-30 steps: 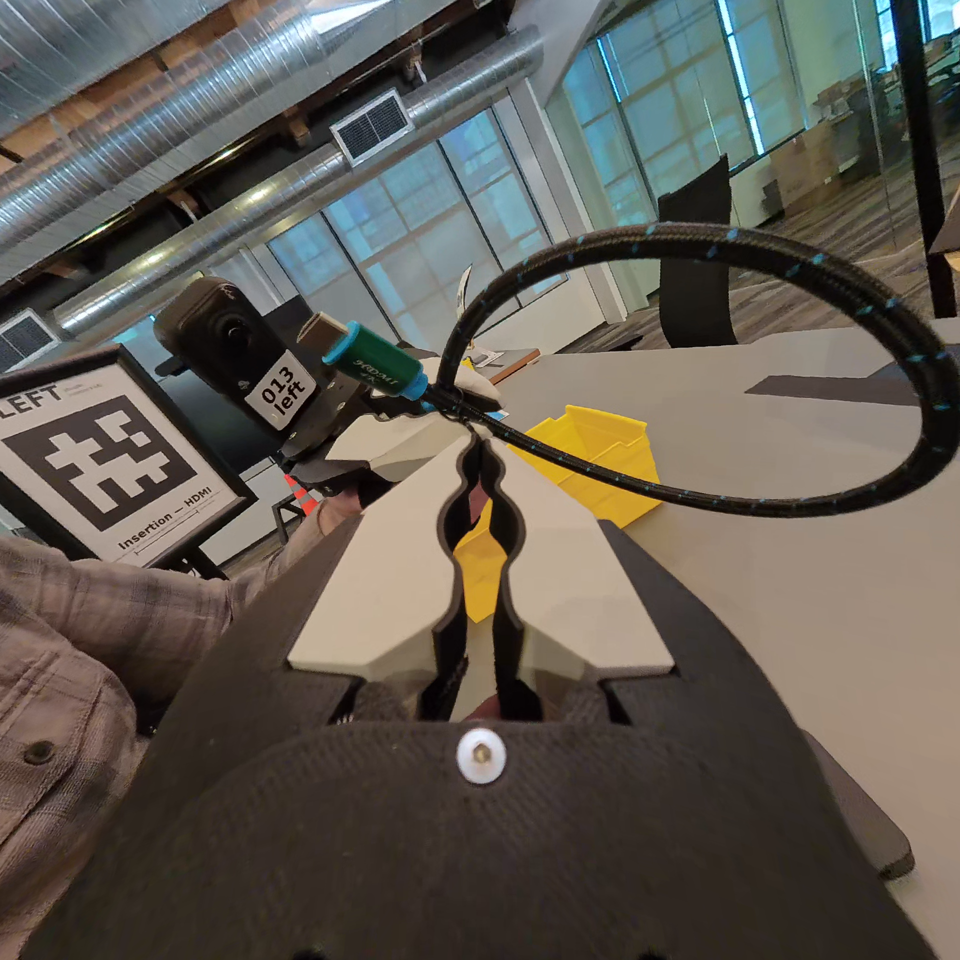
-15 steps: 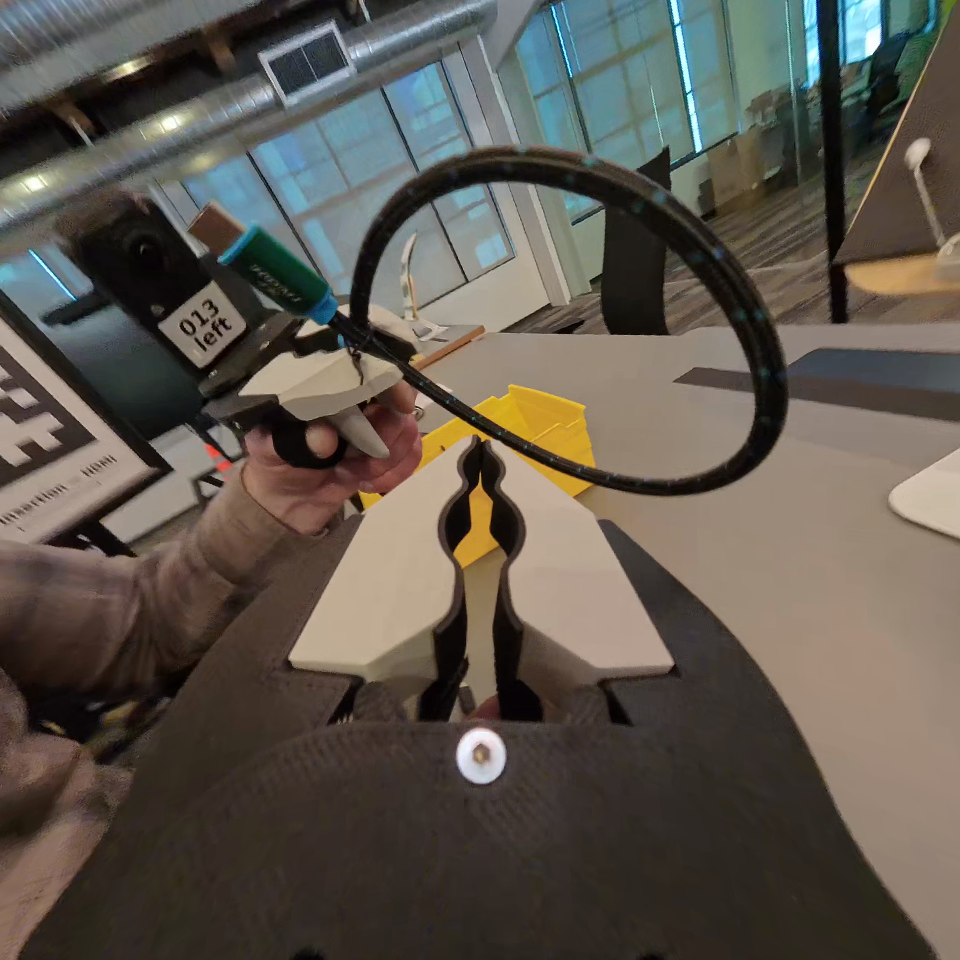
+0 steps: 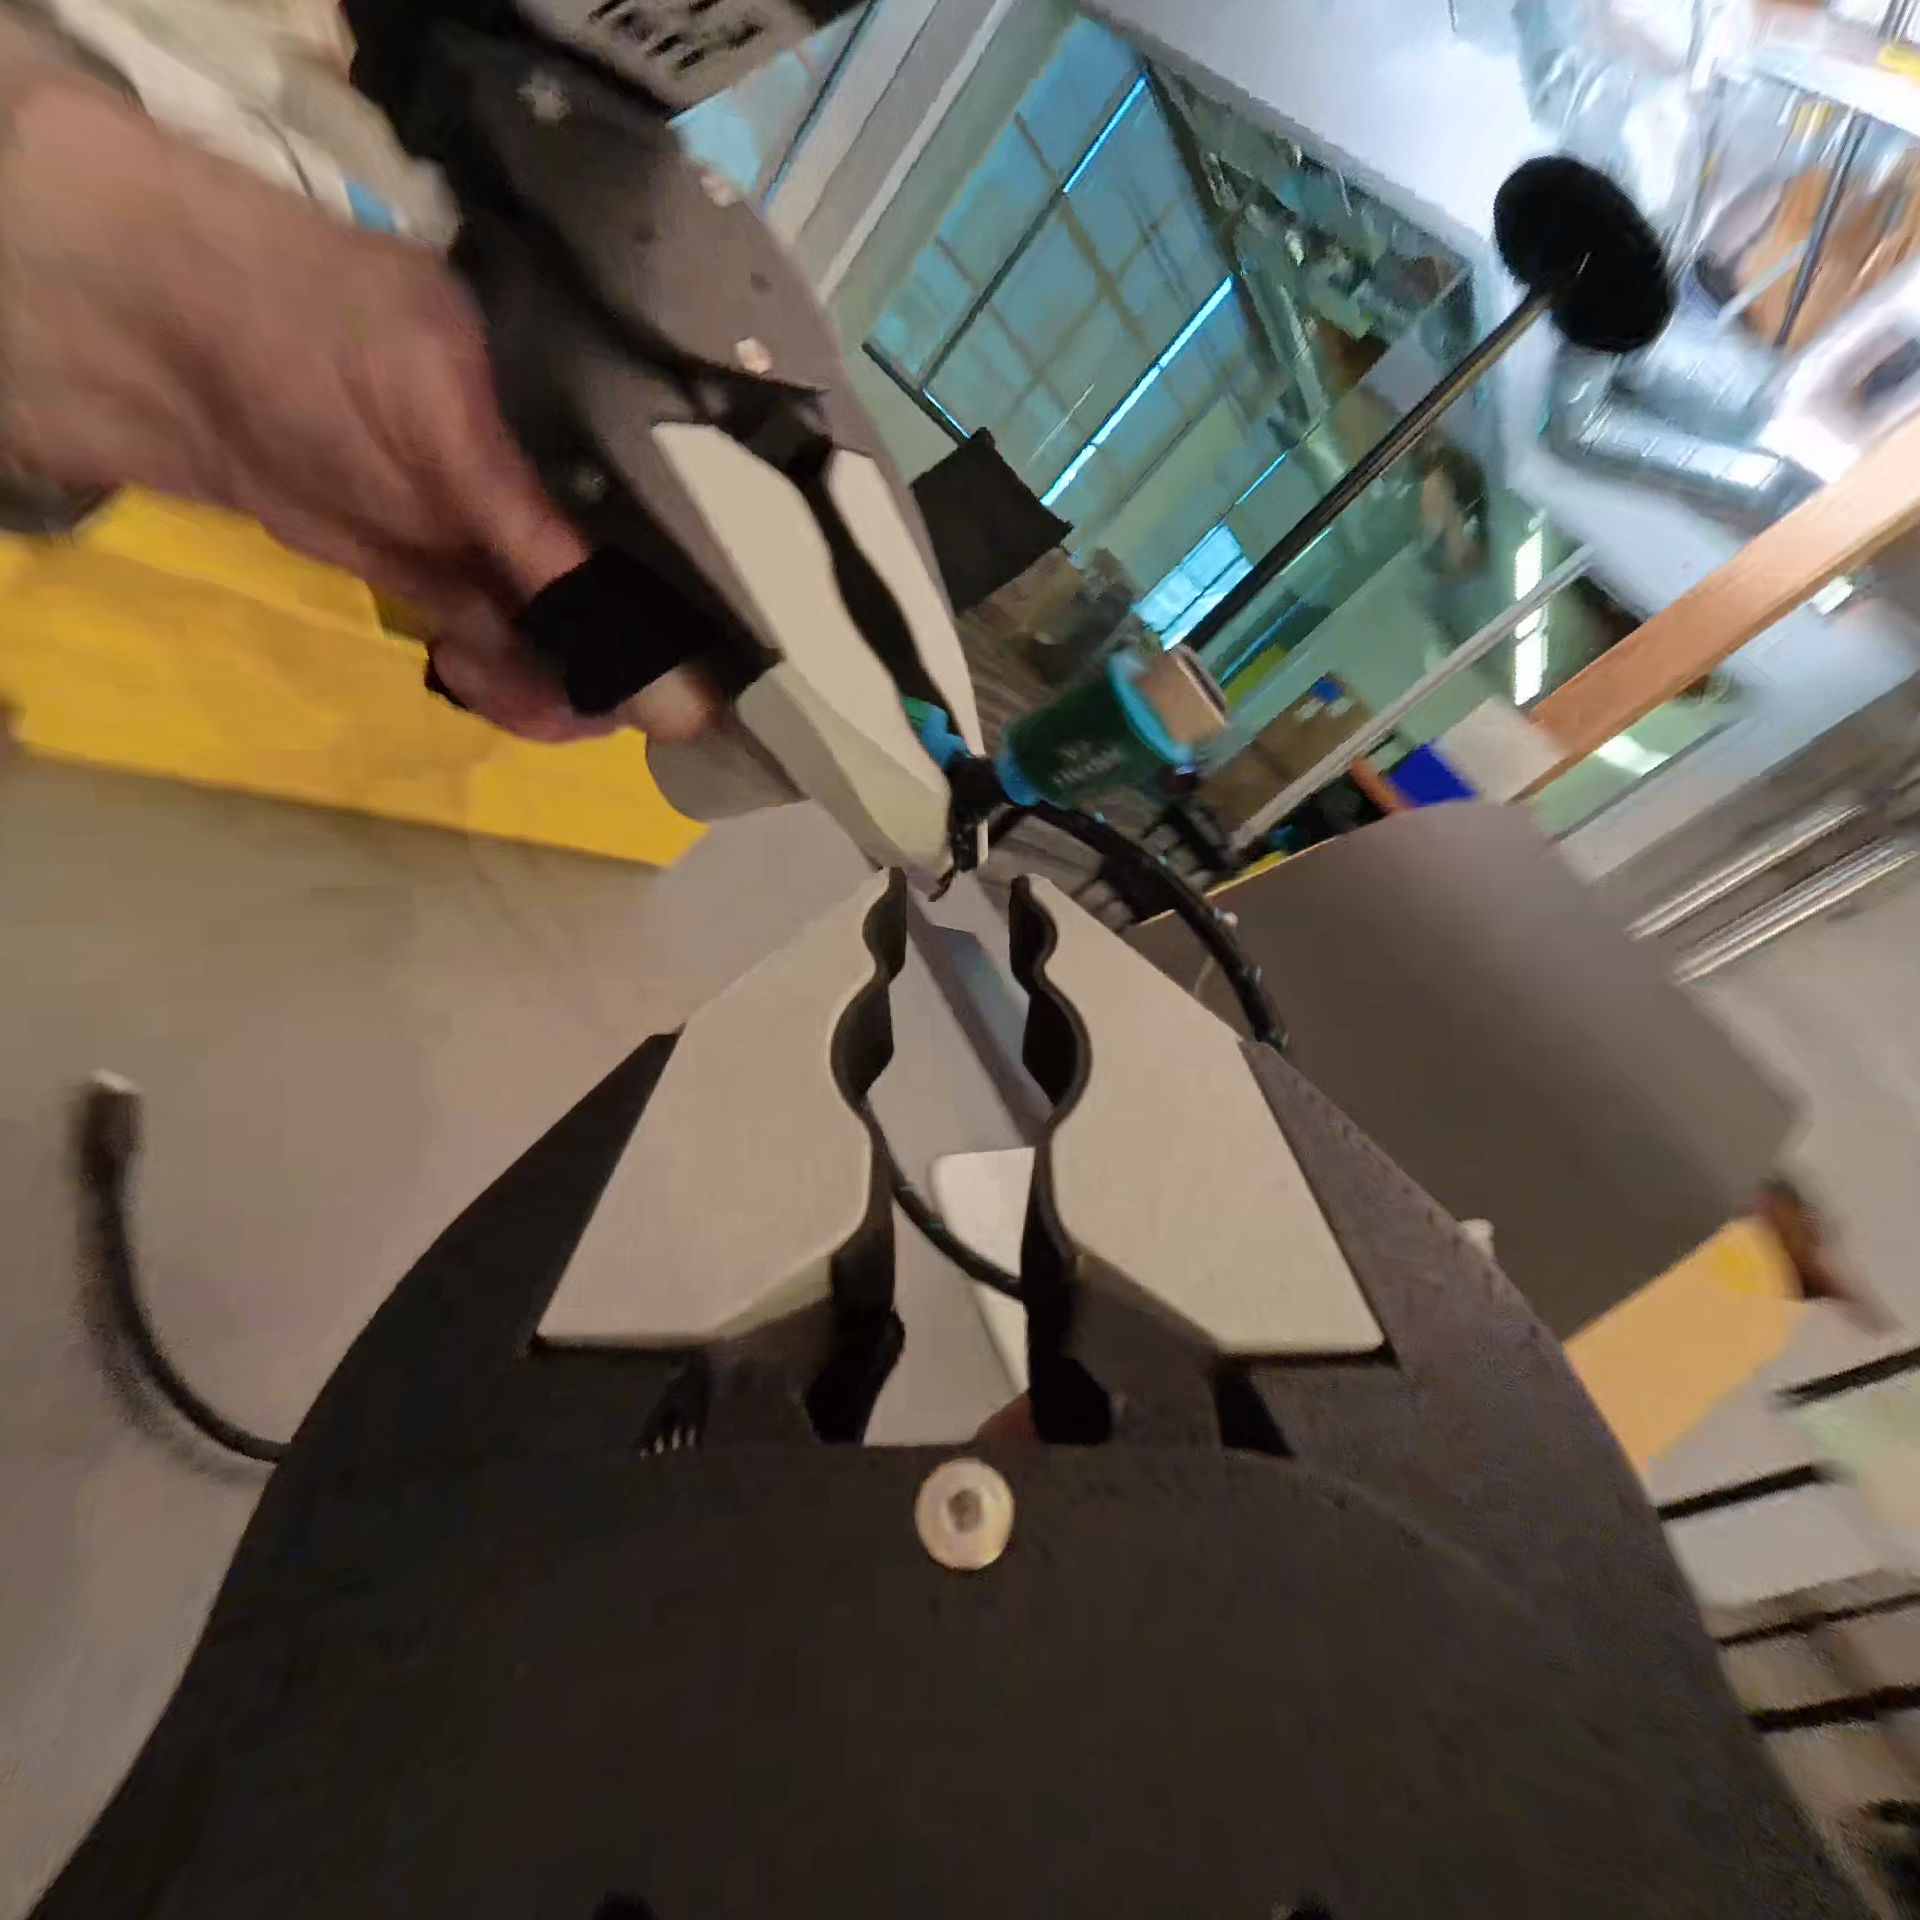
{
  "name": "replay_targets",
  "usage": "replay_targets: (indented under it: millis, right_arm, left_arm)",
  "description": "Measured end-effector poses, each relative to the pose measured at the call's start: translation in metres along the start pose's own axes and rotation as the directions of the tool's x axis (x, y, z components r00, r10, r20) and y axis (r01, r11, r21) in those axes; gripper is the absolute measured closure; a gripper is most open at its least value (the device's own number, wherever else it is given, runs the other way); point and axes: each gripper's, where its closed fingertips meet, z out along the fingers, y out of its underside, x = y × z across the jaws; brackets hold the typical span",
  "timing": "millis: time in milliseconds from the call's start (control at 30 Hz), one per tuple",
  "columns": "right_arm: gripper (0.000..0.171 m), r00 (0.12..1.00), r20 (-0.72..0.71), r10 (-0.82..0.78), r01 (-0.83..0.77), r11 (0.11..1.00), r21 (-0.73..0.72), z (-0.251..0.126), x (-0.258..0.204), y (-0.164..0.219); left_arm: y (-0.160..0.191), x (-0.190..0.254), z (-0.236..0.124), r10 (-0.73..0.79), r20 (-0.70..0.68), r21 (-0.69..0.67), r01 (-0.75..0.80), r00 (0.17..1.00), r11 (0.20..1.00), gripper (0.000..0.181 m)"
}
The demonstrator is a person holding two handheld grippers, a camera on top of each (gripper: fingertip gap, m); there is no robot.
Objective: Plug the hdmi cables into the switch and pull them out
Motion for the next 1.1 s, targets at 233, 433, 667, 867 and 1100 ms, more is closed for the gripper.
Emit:
replay_targets:
  millis: [233, 433, 667, 867, 1100]
  right_arm:
    - [0.152, 0.918, -0.090, -0.386, 0.373, 0.919, -0.130, 0.007, -0.004, 0.006]
    - [0.171, 0.872, -0.115, -0.477, 0.461, 0.876, -0.138, 0.009, -0.006, 0.002]
    - [0.171, 0.920, -0.100, -0.379, 0.372, 0.924, -0.086, 0.007, -0.005, -0.003]
    - [0.149, 0.902, -0.068, -0.426, 0.415, 0.900, -0.132, 0.008, -0.005, 0.008]
    - [0.155, 0.867, -0.083, -0.492, 0.479, 0.867, -0.137, 0.012, -0.008, 0.007]
  left_arm:
    - [0.006, 0.003, 0.002, -0.037, -0.025, -0.065, 0.035, 0.999, 0.997, 0.173]
    - [0.010, 0.003, 0.002, -0.066, -0.029, -0.093, 0.063, 0.997, 0.994, 0.173]
    - [0.010, 0.007, 0.003, -0.066, -0.040, -0.097, 0.062, 0.997, 0.993, 0.173]
    - [0.010, 0.006, 0.003, -0.086, -0.045, -0.104, 0.081, 0.995, 0.991, 0.173]
    - [0.012, 0.011, 0.003, -0.097, -0.066, -0.133, 0.088, 0.993, 0.987, 0.173]
